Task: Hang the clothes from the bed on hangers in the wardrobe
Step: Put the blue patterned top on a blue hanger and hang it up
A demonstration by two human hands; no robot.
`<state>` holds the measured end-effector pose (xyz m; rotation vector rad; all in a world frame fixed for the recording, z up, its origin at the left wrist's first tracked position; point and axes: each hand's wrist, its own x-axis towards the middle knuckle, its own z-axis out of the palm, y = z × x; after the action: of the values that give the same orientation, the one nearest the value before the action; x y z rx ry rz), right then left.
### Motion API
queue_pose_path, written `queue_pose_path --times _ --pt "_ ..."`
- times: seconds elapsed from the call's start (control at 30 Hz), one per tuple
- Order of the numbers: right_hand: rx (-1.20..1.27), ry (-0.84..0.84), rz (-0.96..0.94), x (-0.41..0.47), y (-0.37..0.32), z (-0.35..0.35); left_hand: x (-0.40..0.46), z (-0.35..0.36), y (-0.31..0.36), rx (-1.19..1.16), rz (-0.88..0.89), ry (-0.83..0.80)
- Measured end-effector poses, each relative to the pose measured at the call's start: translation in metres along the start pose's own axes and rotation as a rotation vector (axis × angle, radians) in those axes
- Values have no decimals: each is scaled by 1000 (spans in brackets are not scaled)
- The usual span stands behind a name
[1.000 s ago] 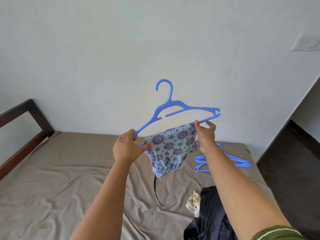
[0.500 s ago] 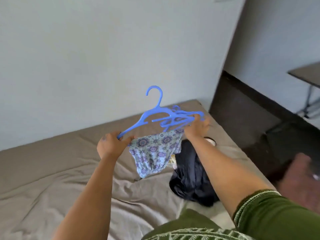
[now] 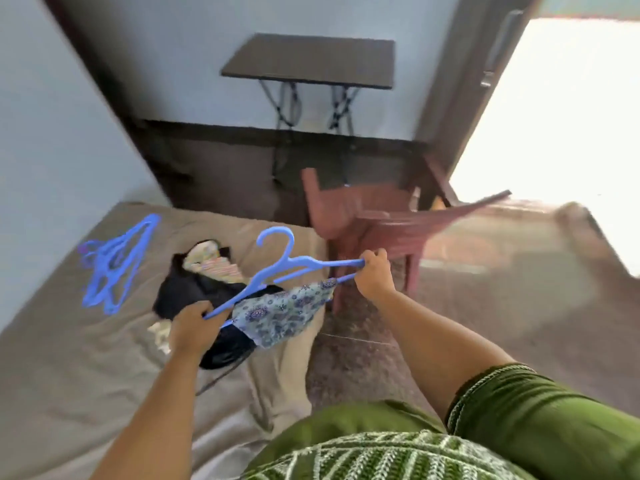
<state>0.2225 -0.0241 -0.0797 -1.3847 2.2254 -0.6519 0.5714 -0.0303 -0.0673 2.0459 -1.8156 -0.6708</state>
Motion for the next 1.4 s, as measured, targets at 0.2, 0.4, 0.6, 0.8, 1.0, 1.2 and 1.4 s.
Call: queue_pose_path --times 0.2,0.4,0.6,0.8,1.0,1.2,1.4 --pt "47 245 321 -27 126 -100 -3 82 128 -125 204 -396" --pt "27 447 507 -58 237 -213 -53 151 275 -288 395 -669" --pt "52 584 614 -81 335 -320 -103 224 401 -336 544 -750" --pt "191 722 731 -91 408 -385 -153 291 510 -387 639 -746" --pt "133 784 595 -33 441 -415 -155 334 618 -430 650 -743" --pt "211 600 384 77 434 -473 -102 359 745 -496 674 -690" --pt "204 717 386 212 431 -558 -29 350 893 -418 802 -513"
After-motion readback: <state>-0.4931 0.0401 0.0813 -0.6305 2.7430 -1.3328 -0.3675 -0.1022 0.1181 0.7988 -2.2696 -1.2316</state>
